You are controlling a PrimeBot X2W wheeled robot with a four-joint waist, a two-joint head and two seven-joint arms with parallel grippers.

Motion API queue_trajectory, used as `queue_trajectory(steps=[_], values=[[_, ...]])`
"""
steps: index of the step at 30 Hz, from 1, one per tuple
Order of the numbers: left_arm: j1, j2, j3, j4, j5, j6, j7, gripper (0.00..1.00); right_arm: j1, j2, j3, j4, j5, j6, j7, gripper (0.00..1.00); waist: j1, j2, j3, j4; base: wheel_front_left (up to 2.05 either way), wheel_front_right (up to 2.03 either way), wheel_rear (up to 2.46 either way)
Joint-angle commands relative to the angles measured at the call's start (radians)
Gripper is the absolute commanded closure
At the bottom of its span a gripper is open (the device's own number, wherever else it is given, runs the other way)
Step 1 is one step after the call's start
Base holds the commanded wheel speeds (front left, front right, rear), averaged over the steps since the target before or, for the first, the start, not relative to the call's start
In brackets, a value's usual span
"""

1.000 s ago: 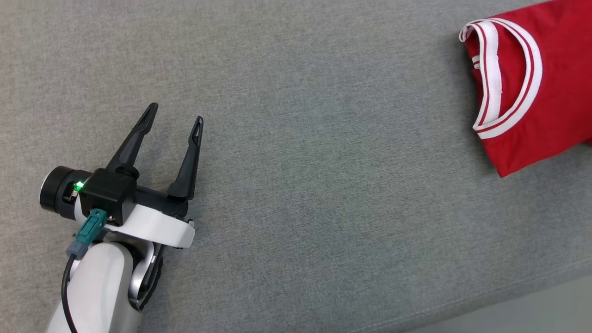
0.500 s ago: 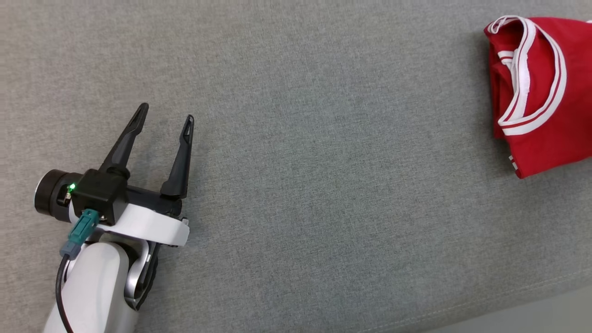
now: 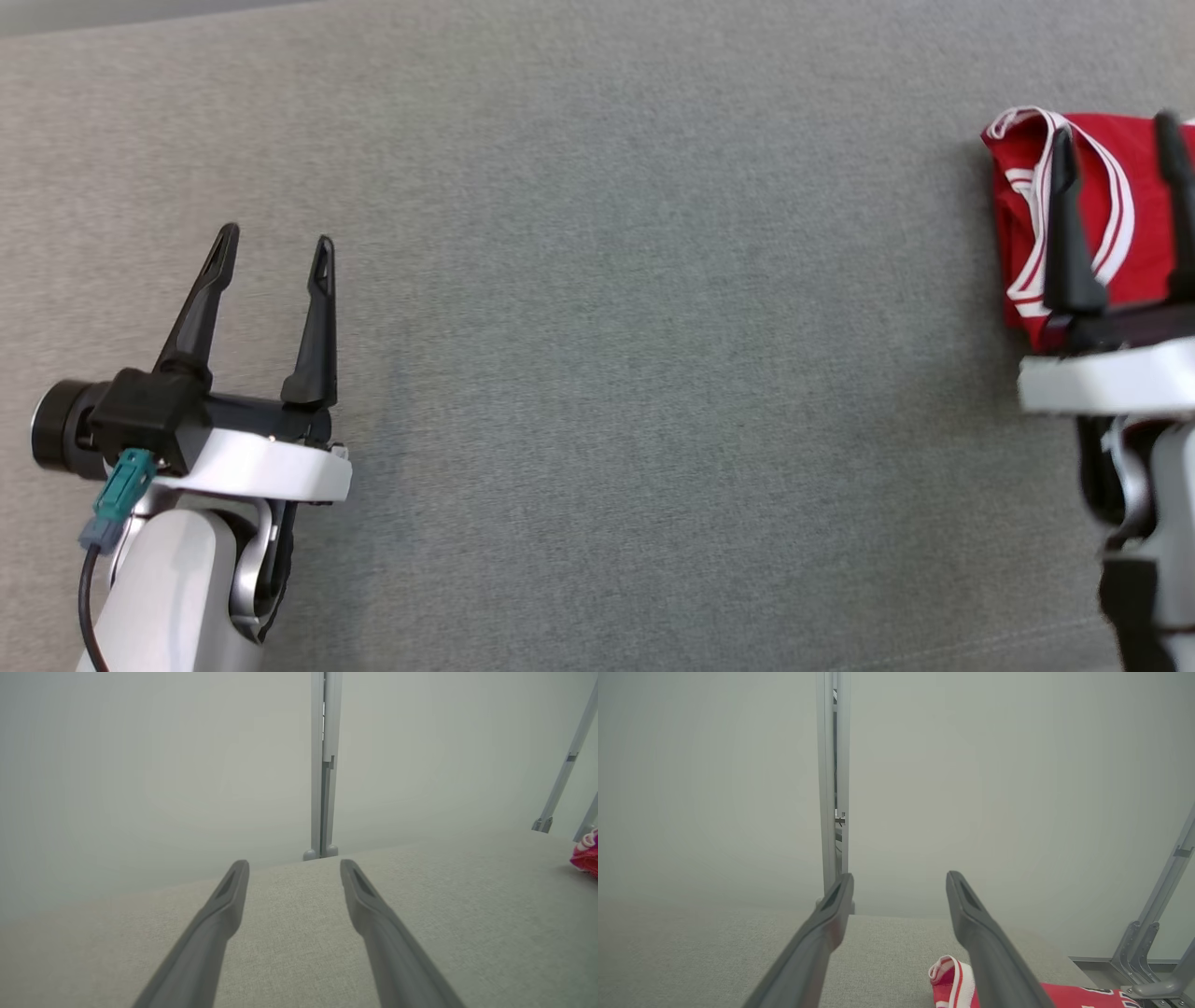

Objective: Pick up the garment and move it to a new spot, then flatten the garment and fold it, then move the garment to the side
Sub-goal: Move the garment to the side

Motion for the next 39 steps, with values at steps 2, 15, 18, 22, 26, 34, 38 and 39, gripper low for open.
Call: queue_trajectory(steps=[2, 15, 18, 22, 26, 34, 38, 39], values=[[0.023, -0.001, 0.013, 0.001, -0.010, 0.015, -0.011, 0.00, 0.063, 0.031, 0.007, -0.030, -0.003, 0.000, -0.001, 0.00, 0.0000, 0.0000, -0.041, 0.040, 0.00, 0.00, 0.00], [0.178, -0.016, 0.035, 0.028, -0.033, 0.047, -0.027, 0.00, 0.314, 0.108, 0.020, -0.035, -0.022, 0.000, 0.003, 0.00, 0.0000, 0.0000, -0.197, 0.101, 0.00, 0.00, 0.00], [0.219, -0.018, 0.032, 0.026, -0.035, 0.057, -0.025, 0.00, 0.354, 0.114, 0.014, -0.035, -0.028, 0.000, 0.011, 0.00, 0.0000, 0.0000, -0.230, 0.111, 0.00, 0.00, 0.00], [0.252, -0.018, 0.026, 0.026, -0.038, 0.061, -0.021, 0.00, 0.389, 0.118, 0.005, -0.045, -0.040, 0.000, 0.024, 0.00, 0.0000, 0.0000, -0.256, 0.120, 0.00, 0.00, 0.00], [0.279, -0.021, 0.014, 0.032, -0.038, 0.060, -0.014, 0.00, 0.436, 0.119, -0.023, -0.068, -0.046, 0.000, 0.049, 0.00, 0.0000, 0.0000, -0.290, 0.135, 0.00, 0.00, 0.00], [0.300, -0.019, 0.000, 0.049, -0.043, 0.059, -0.013, 0.00, 0.515, 0.124, -0.063, -0.132, -0.084, 0.000, 0.105, 0.00, 0.0000, 0.0000, -0.328, 0.149, 0.00, 0.00, 0.00], [0.297, -0.019, -0.007, 0.053, -0.044, 0.061, -0.012, 0.00, 0.532, 0.124, -0.071, -0.155, -0.094, 0.000, 0.117, 0.00, 0.0000, 0.0000, -0.330, 0.153, 0.00, 0.00, 0.00], [0.296, -0.018, -0.008, 0.054, -0.045, 0.061, -0.013, 0.00, 0.533, 0.124, -0.072, -0.159, -0.093, 0.000, 0.120, 0.00, 0.0000, 0.0000, -0.329, 0.153, 0.00, 0.00, 0.00]])
